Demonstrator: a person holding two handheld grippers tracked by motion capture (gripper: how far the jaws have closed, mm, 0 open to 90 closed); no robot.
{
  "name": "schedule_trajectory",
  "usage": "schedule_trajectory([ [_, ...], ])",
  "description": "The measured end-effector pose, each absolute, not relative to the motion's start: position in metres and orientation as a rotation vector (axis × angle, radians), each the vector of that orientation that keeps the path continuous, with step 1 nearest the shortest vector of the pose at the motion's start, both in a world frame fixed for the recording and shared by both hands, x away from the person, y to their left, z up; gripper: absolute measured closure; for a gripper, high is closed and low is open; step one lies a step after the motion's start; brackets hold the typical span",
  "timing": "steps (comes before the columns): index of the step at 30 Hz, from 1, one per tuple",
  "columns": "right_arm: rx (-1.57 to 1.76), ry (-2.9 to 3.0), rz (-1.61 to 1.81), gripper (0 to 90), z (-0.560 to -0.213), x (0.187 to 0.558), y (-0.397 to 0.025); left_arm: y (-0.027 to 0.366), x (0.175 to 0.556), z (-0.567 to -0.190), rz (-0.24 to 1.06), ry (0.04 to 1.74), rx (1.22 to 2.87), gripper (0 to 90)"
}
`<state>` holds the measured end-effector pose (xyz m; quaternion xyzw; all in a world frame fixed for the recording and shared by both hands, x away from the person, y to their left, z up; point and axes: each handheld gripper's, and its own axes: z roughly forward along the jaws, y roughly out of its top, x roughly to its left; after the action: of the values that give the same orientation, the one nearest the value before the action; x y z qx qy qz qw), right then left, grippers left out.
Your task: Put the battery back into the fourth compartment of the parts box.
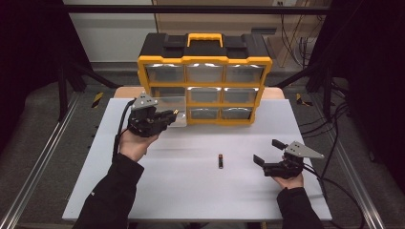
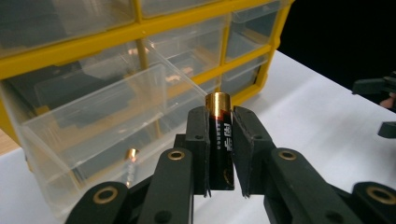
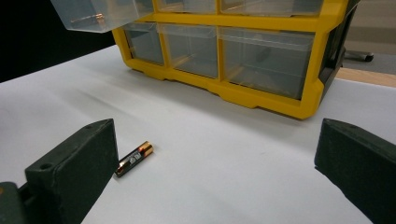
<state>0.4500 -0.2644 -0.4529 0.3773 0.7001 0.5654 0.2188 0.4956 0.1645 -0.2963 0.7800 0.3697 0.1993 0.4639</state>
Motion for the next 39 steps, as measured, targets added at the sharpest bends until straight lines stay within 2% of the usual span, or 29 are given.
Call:
schedule_trajectory([
  [11, 1.041, 1.939, 1.563, 0.1, -0.453, 0.45, -0.264, 0.164, 0.522, -0.288, 0.529, 0.934, 1.918, 76.0],
  [22, 1.045, 1.938, 1.568, 0.2, -0.453, 0.45, -0.265, 0.163, 0.545, -0.296, 0.564, 0.975, 1.932, 76.0],
  [39, 1.042, 1.939, 1.568, 0.1, -0.453, 0.45, -0.264, 0.159, 0.552, -0.312, 0.568, 1.01, 1.989, 75.4],
])
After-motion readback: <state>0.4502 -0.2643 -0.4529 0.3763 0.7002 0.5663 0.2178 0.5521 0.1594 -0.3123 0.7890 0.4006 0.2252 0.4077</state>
